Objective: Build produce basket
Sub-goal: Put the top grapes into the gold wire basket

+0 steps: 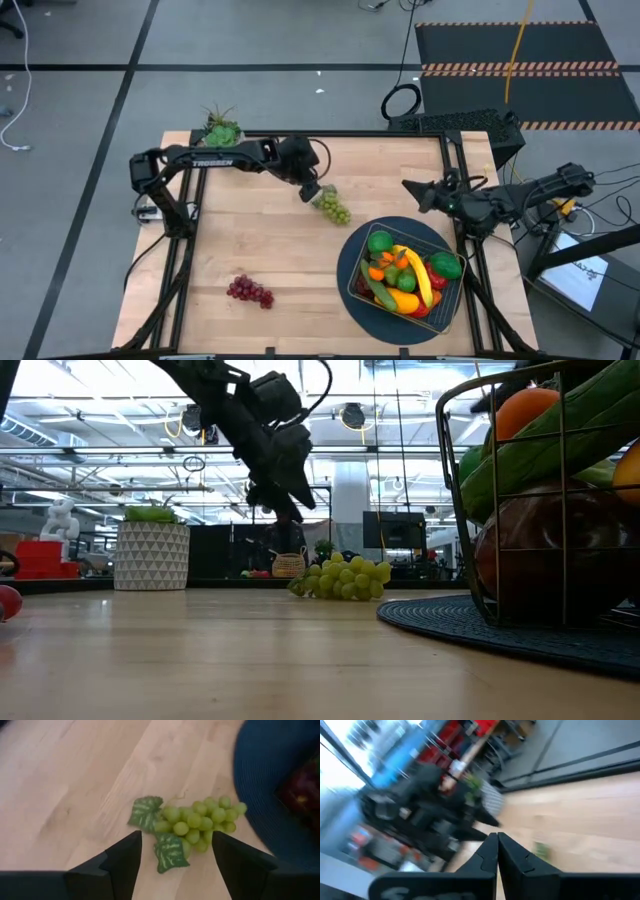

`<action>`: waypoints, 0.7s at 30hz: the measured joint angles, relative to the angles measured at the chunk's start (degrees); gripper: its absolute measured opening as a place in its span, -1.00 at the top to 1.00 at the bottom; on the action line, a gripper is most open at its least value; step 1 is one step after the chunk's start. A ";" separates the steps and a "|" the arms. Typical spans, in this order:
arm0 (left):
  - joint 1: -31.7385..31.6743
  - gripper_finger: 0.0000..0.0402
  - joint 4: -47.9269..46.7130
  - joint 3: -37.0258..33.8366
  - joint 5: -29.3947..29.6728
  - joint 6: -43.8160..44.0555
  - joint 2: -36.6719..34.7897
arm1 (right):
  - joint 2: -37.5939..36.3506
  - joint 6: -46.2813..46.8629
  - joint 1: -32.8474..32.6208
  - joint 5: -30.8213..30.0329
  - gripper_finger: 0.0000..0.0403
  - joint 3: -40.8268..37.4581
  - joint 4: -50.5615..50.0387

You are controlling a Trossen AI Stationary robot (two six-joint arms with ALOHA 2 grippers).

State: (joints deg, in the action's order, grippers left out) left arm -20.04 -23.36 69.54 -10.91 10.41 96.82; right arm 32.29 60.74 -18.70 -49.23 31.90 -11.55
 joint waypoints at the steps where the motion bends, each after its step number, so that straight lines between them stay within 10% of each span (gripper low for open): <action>1: -0.74 -0.21 -0.60 0.00 -0.83 2.12 0.00 | 0.27 0.27 0.03 0.00 1.00 0.00 2.62; 11: -6.36 -0.21 -5.03 0.00 -10.30 9.62 0.00 | 6.63 -0.36 -0.06 -0.15 1.00 0.07 25.89; 21: -2.95 -0.21 -3.77 -4.18 -8.77 12.67 0.04 | 10.31 1.19 1.42 -0.25 1.00 0.13 27.47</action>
State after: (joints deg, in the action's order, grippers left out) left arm -22.98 -27.13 65.36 -19.68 23.08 96.86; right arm 42.60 61.93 -17.28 -49.48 32.03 15.91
